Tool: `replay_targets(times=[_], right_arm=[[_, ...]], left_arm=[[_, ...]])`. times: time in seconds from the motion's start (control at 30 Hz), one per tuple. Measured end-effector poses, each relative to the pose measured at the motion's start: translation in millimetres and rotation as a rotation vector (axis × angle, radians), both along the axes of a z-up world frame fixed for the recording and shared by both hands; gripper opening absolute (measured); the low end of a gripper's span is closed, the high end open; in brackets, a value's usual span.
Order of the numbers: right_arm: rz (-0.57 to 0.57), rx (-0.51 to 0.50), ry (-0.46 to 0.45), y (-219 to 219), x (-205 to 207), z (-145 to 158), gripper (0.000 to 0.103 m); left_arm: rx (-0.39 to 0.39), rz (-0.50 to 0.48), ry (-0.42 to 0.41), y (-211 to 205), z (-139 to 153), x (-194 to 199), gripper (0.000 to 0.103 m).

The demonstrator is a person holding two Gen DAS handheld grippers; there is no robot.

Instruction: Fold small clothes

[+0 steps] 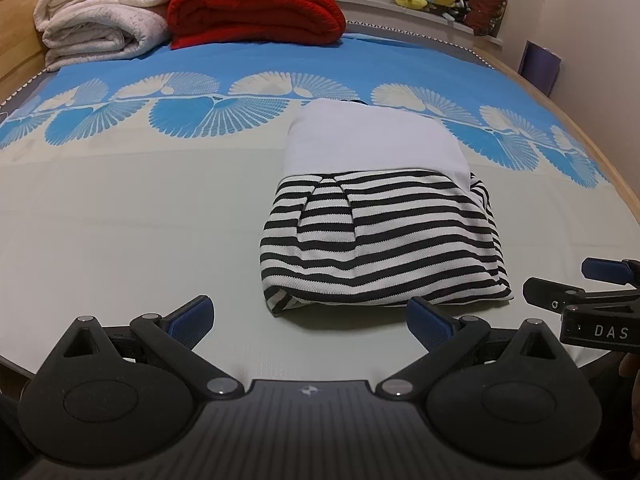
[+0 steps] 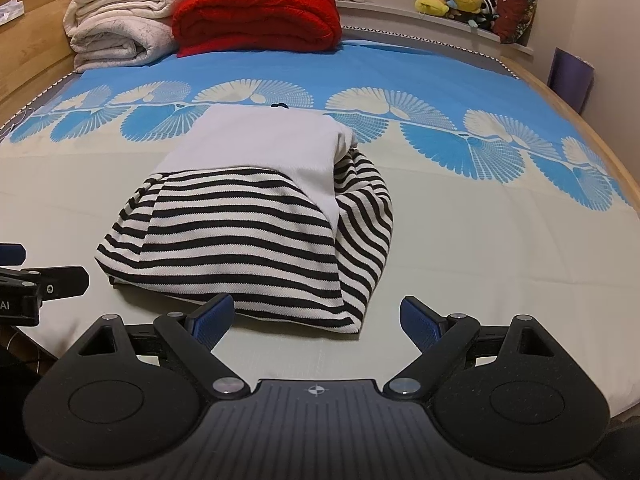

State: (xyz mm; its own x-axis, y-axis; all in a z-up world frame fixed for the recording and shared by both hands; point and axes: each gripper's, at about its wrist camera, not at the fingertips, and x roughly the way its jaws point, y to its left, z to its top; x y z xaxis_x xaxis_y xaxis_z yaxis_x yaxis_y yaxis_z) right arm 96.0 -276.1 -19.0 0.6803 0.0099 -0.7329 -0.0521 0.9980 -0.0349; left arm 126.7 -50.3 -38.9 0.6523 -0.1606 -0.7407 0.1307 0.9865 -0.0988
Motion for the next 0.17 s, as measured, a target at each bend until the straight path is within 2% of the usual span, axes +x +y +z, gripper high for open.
replay_targets(times=[0.17], right_arm=[[0.0, 0.0, 0.0, 0.0, 0.7, -0.1, 0.09]], left_arm=[[0.003, -0.005, -0.001, -0.3, -1.3, 0.0, 0.102]])
